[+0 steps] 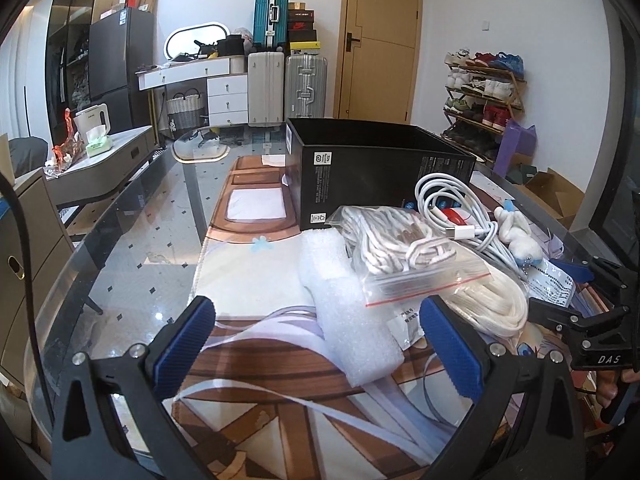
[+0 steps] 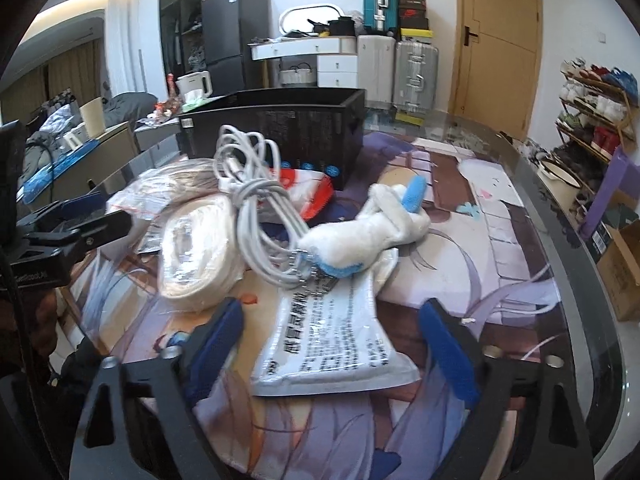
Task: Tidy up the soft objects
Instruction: 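Grasp the white foam strip with the left gripper while the right gripper grasps the white packet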
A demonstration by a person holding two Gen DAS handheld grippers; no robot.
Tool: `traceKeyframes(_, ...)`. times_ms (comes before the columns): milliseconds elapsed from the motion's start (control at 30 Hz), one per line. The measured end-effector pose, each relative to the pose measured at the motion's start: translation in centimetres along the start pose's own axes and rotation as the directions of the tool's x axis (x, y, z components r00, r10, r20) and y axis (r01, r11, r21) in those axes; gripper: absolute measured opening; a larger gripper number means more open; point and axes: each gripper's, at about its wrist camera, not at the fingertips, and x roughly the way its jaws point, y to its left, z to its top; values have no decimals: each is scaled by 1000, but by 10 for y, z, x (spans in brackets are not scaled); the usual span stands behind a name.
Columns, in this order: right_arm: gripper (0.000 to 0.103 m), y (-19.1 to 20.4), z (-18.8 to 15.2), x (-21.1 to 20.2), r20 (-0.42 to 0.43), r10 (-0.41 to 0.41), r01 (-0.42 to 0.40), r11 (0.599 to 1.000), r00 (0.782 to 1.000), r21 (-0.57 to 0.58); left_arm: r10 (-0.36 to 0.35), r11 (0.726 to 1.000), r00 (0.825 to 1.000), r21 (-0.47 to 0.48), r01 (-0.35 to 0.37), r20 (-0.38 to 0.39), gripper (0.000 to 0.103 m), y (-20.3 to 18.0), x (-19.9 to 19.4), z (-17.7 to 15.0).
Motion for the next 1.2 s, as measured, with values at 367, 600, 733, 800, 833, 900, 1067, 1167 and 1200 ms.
traceKeyframes(367,50,10,-1,-5,14,32,-31,999,999,-35,-39,999,997,8,39,-60,79,-4,7,-4)
traceKeyframes(600,36,2,-3,-9,31,49,-48,999,998,-13,-52,999,997,0,52,-61,34,-3,6,-4)
traceKeyframes(733,34,1,-4,-12,35,51,-50,999,998,-17,-62,998,996,-9,61,-63,21,-1,5,-4)
traceKeyframes(800,32,1,-4,-13,38,56,-56,998,998,-14,-64,998,996,-17,63,-60,20,1,5,-3)
traceKeyframes(833,31,0,-5,-13,40,59,-58,998,997,-12,-65,998,996,-21,64,-57,20,1,4,-3)
traceKeyframes(900,29,-1,-4,-15,48,62,-62,998,997,-7,-67,997,997,-27,65,-46,20,3,2,-2)
traceKeyframes(1067,28,-2,-2,-23,89,73,-74,997,993,7,-67,996,998,-52,66,-16,20,9,-4,1)
traceKeyframes(1167,28,-2,0,-30,121,81,-83,997,989,12,-65,996,998,-67,65,4,20,12,-8,2)
traceKeyframes(1200,28,-3,0,-32,136,81,-84,996,987,14,-64,995,998,-70,64,10,20,13,-9,3)
